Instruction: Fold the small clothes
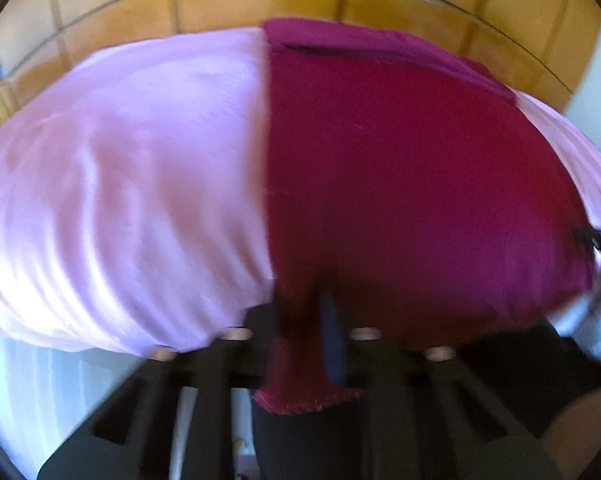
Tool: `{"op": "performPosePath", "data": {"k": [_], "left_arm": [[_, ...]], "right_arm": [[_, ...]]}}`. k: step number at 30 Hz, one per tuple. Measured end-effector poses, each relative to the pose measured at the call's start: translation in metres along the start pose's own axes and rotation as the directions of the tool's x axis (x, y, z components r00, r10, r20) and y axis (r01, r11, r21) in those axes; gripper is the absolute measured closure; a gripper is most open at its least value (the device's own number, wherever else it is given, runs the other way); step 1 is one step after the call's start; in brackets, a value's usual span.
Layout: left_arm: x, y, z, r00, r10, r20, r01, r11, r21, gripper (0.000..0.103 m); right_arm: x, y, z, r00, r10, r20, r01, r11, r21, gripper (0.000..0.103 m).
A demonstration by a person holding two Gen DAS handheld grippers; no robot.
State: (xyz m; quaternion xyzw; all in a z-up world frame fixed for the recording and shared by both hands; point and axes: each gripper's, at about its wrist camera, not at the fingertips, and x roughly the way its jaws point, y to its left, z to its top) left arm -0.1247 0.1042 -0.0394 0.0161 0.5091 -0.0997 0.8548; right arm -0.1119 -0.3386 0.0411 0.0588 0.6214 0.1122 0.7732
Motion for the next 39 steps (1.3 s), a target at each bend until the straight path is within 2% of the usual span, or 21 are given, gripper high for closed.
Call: {"op": "performPosePath", "data": {"k": [1, 2, 4, 7, 9, 12, 13, 16, 20, 24, 26, 28, 29, 30, 31, 32, 33, 34, 37, 39], "left_arm": [[-0.004, -0.002, -0.001, 1.0, -0.028, 0.006, 0.028, 1.0, 0.01, 0.095], [-0.007, -0.001, 0.001, 0.998, -0.058, 0.006, 0.058, 0.998, 0.011, 0.096], [-0.017, 0.007, 0.009, 0.989, -0.147, 0.017, 0.147, 0.989, -0.022, 0.096], [-0.033, 0.024, 0.03, 0.95, -0.302, 0.078, 0.309, 0.946, -0.103, 0.096], [-0.038, 0.032, 0.048, 0.92, -0.371, 0.125, 0.386, 0.912, -0.138, 0.096], [-0.032, 0.036, 0.073, 0.9, -0.406, 0.159, 0.429, 0.889, -0.162, 0.096], [-0.028, 0.039, 0.083, 0.89, -0.421, 0.173, 0.448, 0.877, -0.173, 0.096], [-0.013, 0.047, 0.109, 0.876, -0.438, 0.201, 0.475, 0.853, -0.215, 0.096], [0.014, 0.057, 0.141, 0.887, -0.415, 0.205, 0.459, 0.843, -0.28, 0.096], [0.042, 0.064, 0.171, 0.911, -0.37, 0.182, 0.411, 0.847, -0.337, 0.096], [0.053, 0.07, 0.183, 0.914, -0.379, 0.148, 0.406, 0.833, -0.377, 0.096], [0.057, 0.075, 0.189, 0.925, -0.348, 0.153, 0.38, 0.83, -0.408, 0.092], [0.058, 0.078, 0.191, 0.927, -0.339, 0.158, 0.374, 0.827, -0.419, 0.085], [0.058, 0.082, 0.192, 0.929, -0.333, 0.165, 0.371, 0.822, -0.432, 0.069], [0.056, 0.089, 0.189, 0.927, -0.329, 0.178, 0.374, 0.809, -0.453, 0.058], [0.054, 0.097, 0.186, 0.926, -0.321, 0.197, 0.377, 0.794, -0.477, 0.041], [0.052, 0.103, 0.183, 0.926, -0.311, 0.215, 0.378, 0.782, -0.496, 0.037], [0.052, 0.109, 0.179, 0.924, -0.312, 0.22, 0.382, 0.777, -0.5, 0.037], [0.05, 0.115, 0.162, 0.927, -0.315, 0.206, 0.376, 0.794, -0.478, 0.037], [0.048, 0.113, 0.144, 0.919, -0.344, 0.192, 0.394, 0.8, -0.452, 0.037]], "right_arm": [[-0.001, -0.001, 0.0, 1.0, 0.016, -0.01, -0.016, 1.0, 0.008, 0.081], [-0.002, -0.002, 0.002, 0.999, 0.032, -0.014, -0.031, 0.999, 0.018, 0.089], [-0.007, -0.008, 0.007, 0.996, 0.094, -0.007, -0.093, 0.993, 0.065, 0.092], [-0.019, -0.015, 0.019, 0.973, 0.223, 0.053, -0.228, 0.964, 0.135, 0.093], [-0.024, -0.02, 0.028, 0.955, 0.28, 0.097, -0.293, 0.941, 0.168, 0.094], [-0.022, -0.027, 0.046, 0.931, 0.33, 0.159, -0.358, 0.91, 0.21, 0.094], [-0.02, -0.031, 0.054, 0.925, 0.336, 0.177, -0.37, 0.901, 0.226, 0.094], [-0.013, -0.043, 0.076, 0.915, 0.335, 0.224, -0.387, 0.883, 0.264, 0.094], [0.001, -0.062, 0.098, 0.921, 0.3, 0.248, -0.37, 0.872, 0.32, 0.094], [0.018, -0.079, 0.12, 0.932, 0.276, 0.235, -0.35, 0.856, 0.382, 0.094], [0.021, -0.086, 0.123, 0.934, 0.268, 0.235, -0.345, 0.846, 0.407, 0.091], [0.024, -0.095, 0.128, 0.93, 0.275, 0.243, -0.358, 0.826, 0.435, 0.074], [0.024, -0.099, 0.13, 0.925, 0.283, 0.254, -0.372, 0.816, 0.443, 0.06], [0.022, -0.1, 0.13, 0.923, 0.274, 0.269, -0.372, 0.814, 0.446, 0.049], [0.018, -0.101, 0.13, 0.922, 0.262, 0.286, -0.37, 0.816, 0.443, 0.043], [0.016, -0.104, 0.131, 0.919, 0.263, 0.295, -0.375, 0.815, 0.442, 0.031], [0.012, -0.106, 0.129, 0.917, 0.26, 0.301, -0.376, 0.813, 0.445, 0.022], [0.006, -0.109, 0.126, 0.919, 0.239, 0.312, -0.364, 0.817, 0.447, 0.022], [-0.002, -0.116, 0.119, 0.924, 0.216, 0.316, -0.346, 0.826, 0.446, 0.021], [-0.005, -0.121, 0.11, 0.929, 0.205, 0.308, -0.332, 0.83, 0.449, 0.021]]}}
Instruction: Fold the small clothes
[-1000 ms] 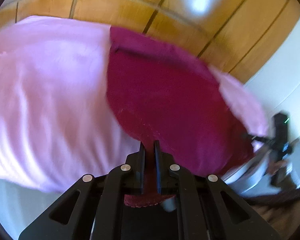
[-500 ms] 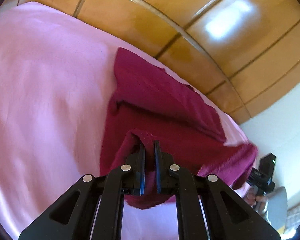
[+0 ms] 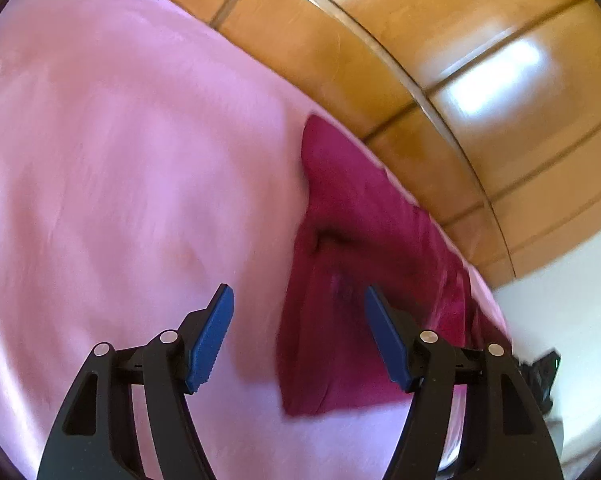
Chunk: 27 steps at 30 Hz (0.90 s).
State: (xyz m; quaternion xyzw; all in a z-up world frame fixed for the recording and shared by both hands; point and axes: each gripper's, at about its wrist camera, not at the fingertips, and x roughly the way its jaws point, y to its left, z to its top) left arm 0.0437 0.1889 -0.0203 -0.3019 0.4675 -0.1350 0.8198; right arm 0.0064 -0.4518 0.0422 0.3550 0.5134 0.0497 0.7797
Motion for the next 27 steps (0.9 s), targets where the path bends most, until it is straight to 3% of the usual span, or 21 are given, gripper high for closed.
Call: {"op": "performPosePath", "data": {"k": [5, 10, 11, 12, 15, 18, 23, 27], "left_arm": [[-0.007, 0.002, -0.04, 0.998, -0.028, -0.048, 0.032, 0.997, 0.076, 0.037], [0.004, -0.018, -0.047, 0.999, -0.008, -0.047, 0.014, 0.99, 0.14, 0.037], [0.007, -0.022, -0.046, 0.999, -0.009, -0.053, 0.016, 0.989, 0.147, 0.04], [0.01, -0.025, -0.046, 0.998, -0.007, -0.064, 0.017, 0.987, 0.159, 0.056], [0.015, -0.03, -0.044, 0.996, 0.023, -0.086, -0.007, 0.983, 0.182, 0.077], [0.005, -0.033, -0.047, 0.997, 0.011, -0.077, 0.005, 0.981, 0.194, 0.083], [-0.013, -0.036, -0.053, 0.998, -0.03, -0.064, 0.041, 0.982, 0.186, 0.086], [-0.033, -0.037, -0.065, 0.996, -0.044, -0.076, 0.058, 0.98, 0.19, 0.086]], "right_arm": [[-0.003, -0.014, -0.026, 0.998, -0.048, -0.051, 0.046, 0.998, -0.031, 0.021], [0.015, -0.001, -0.04, 0.995, -0.081, -0.052, 0.075, 0.991, -0.107, 0.04], [0.017, 0.002, -0.04, 0.996, -0.085, -0.041, 0.079, 0.989, -0.125, 0.052], [0.021, 0.008, -0.039, 0.996, -0.087, -0.034, 0.081, 0.986, -0.148, 0.066], [0.029, 0.019, -0.04, 0.991, -0.125, -0.039, 0.115, 0.971, -0.209, 0.08], [0.02, 0.022, -0.04, 0.993, -0.113, -0.037, 0.102, 0.971, -0.217, 0.09], [-0.008, 0.025, -0.045, 0.998, -0.05, -0.031, 0.043, 0.98, -0.194, 0.095], [-0.024, 0.028, -0.061, 0.997, -0.05, -0.054, 0.038, 0.978, -0.205, 0.095]]}}
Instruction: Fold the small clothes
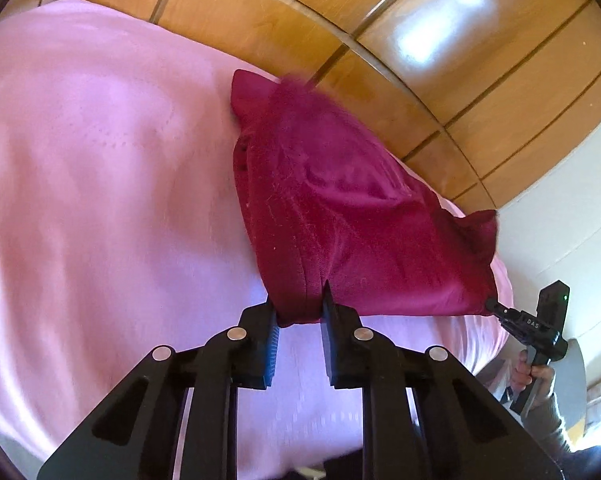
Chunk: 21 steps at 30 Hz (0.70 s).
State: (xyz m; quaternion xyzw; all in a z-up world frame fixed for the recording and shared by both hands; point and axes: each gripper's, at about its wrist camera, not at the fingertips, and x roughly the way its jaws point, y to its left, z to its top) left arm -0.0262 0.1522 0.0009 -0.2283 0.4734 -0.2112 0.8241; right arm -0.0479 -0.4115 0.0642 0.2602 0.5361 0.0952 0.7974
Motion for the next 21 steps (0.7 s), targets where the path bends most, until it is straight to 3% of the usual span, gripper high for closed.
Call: {"op": "performPosePath", "data": {"k": [7, 9, 10, 12, 14, 15, 21], "left_arm": [[-0.023, -0.007, -0.052, 0.994, 0.007, -0.11, -0.007, 1.0, -0.001, 0.086], [-0.026, -0.009, -0.057, 0.992, 0.026, -0.123, -0.024, 1.0, 0.02, 0.081], [-0.028, -0.008, -0.054, 0.993, 0.03, -0.118, -0.028, 0.999, 0.02, 0.079], [-0.032, -0.003, -0.046, 0.995, 0.021, -0.099, -0.02, 1.0, 0.009, 0.078], [-0.037, 0.003, -0.031, 0.997, 0.046, -0.054, -0.046, 0.999, -0.001, 0.069], [-0.038, 0.004, -0.02, 0.999, 0.05, -0.021, -0.05, 0.999, 0.004, 0.066], [-0.012, -0.002, 0.019, 0.998, 0.068, 0.013, -0.069, 0.996, 0.057, 0.066]], "right_arm": [[-0.012, -0.014, -0.048, 0.992, -0.045, -0.12, 0.048, 0.999, 0.024, 0.095], [-0.012, -0.017, -0.054, 0.989, -0.047, -0.138, 0.051, 0.998, 0.03, 0.094], [-0.011, -0.016, -0.052, 0.989, -0.058, -0.139, 0.061, 0.998, 0.013, 0.091], [-0.012, -0.012, -0.043, 0.991, -0.071, -0.113, 0.072, 0.997, 0.002, 0.073], [-0.009, -0.007, -0.027, 0.994, -0.09, -0.067, 0.089, 0.996, -0.018, 0.052], [-0.008, -0.004, -0.02, 0.993, -0.108, -0.044, 0.107, 0.994, -0.034, 0.047], [0.022, 0.012, 0.021, 0.99, -0.14, 0.03, 0.143, 0.983, -0.116, 0.047]]}}
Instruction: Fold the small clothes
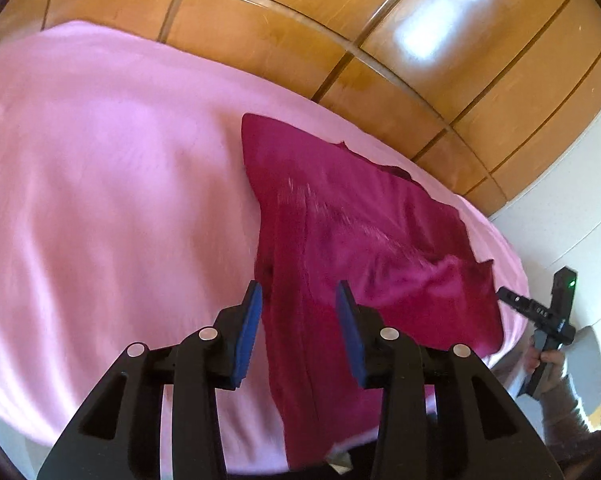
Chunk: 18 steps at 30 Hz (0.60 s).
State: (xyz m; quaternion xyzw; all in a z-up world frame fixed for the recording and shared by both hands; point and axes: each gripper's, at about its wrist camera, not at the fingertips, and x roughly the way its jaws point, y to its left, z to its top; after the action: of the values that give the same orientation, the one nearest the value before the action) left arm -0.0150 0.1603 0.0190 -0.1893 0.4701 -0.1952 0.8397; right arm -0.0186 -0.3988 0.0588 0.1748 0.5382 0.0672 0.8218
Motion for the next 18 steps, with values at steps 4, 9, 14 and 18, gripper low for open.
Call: {"op": "performPosePath", "data": {"k": [4, 9, 14, 18], "left_arm": [[0.022, -0.002, 0.016, 1.0, -0.014, -0.012, 0.014, 1.0, 0.016, 0.066], [0.026, -0.012, 0.017, 1.0, -0.013, 0.001, 0.013, 0.996, 0.085, 0.096], [0.006, -0.02, 0.016, 0.997, -0.022, 0.076, 0.013, 0.994, 0.105, 0.097], [-0.02, -0.028, 0.026, 0.985, -0.058, 0.16, 0.04, 0.993, 0.111, 0.097]], "right_arm": [[0.026, 0.009, 0.018, 0.999, -0.03, -0.012, 0.029, 0.997, -0.066, 0.063], [0.027, 0.014, 0.019, 0.999, -0.037, -0.028, 0.034, 0.994, -0.103, 0.098], [-0.007, 0.018, 0.018, 0.999, -0.029, 0.027, 0.032, 0.993, -0.113, 0.099], [-0.037, 0.031, 0.029, 0.995, -0.01, 0.094, 0.024, 0.988, -0.151, 0.099]]}}
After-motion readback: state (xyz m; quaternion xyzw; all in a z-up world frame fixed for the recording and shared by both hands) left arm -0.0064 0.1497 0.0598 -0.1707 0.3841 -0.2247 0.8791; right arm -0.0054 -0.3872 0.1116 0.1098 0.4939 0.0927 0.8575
